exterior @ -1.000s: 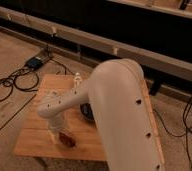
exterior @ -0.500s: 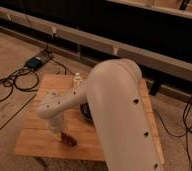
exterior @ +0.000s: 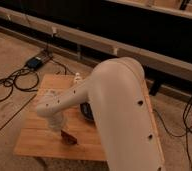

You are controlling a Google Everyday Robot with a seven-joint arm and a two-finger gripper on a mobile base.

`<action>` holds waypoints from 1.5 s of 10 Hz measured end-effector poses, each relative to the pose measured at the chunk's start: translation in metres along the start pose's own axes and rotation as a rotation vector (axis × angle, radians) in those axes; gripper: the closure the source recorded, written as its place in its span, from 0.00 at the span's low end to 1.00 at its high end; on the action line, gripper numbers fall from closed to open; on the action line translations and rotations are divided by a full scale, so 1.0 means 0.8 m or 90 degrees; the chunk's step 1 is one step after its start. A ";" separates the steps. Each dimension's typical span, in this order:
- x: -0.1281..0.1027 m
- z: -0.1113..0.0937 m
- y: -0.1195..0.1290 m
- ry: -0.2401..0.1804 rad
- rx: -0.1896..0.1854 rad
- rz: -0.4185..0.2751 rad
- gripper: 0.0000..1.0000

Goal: Place the pepper in the ceramic cup

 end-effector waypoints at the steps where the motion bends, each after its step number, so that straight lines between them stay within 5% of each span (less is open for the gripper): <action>1: -0.006 -0.019 -0.001 -0.021 -0.008 -0.002 1.00; 5: -0.020 -0.095 -0.047 -0.121 -0.036 0.041 1.00; 8: -0.027 -0.147 -0.125 -0.207 -0.045 0.099 1.00; 12: -0.030 -0.168 -0.233 -0.293 -0.072 0.162 1.00; 15: -0.020 -0.164 -0.308 -0.321 -0.074 0.214 1.00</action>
